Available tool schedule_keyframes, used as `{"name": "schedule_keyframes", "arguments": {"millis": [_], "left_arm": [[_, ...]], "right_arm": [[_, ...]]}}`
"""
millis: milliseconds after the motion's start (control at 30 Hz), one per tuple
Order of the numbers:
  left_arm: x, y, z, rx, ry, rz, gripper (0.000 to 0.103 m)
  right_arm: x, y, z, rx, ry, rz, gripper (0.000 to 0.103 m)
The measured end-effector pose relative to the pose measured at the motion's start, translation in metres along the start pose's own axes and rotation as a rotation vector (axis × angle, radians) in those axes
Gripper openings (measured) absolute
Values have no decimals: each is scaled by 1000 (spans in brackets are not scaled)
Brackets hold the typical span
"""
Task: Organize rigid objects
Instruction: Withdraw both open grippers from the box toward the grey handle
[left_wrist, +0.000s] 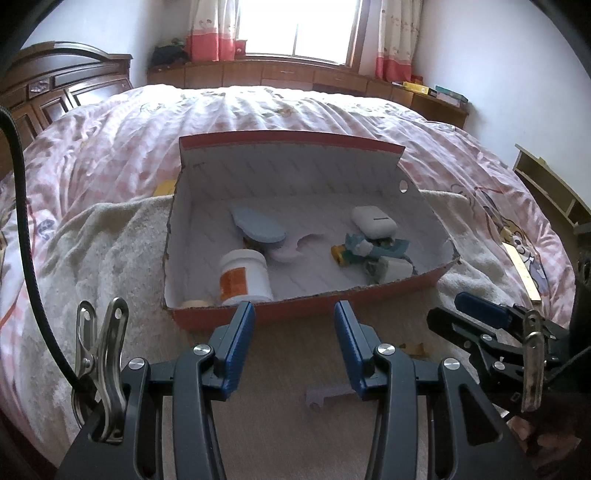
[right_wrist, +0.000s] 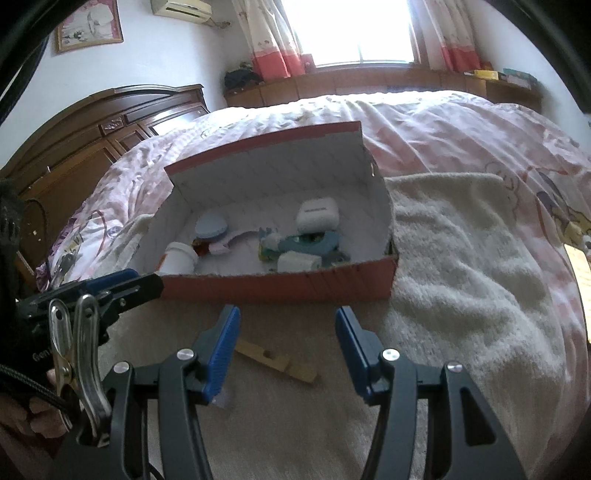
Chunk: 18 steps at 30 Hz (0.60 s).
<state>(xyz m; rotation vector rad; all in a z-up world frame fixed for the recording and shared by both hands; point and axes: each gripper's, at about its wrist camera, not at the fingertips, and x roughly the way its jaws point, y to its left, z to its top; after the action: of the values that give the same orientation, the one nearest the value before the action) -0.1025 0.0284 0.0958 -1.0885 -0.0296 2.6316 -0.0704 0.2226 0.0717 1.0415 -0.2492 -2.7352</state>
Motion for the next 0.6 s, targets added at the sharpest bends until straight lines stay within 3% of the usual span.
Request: {"name": "schedule_keyframes", "arguments": {"millis": [600], "left_arm": [[3, -19, -38, 26, 88, -78, 46]], "right_arm": [[-14, -18, -31, 15, 48, -51, 57]]}}
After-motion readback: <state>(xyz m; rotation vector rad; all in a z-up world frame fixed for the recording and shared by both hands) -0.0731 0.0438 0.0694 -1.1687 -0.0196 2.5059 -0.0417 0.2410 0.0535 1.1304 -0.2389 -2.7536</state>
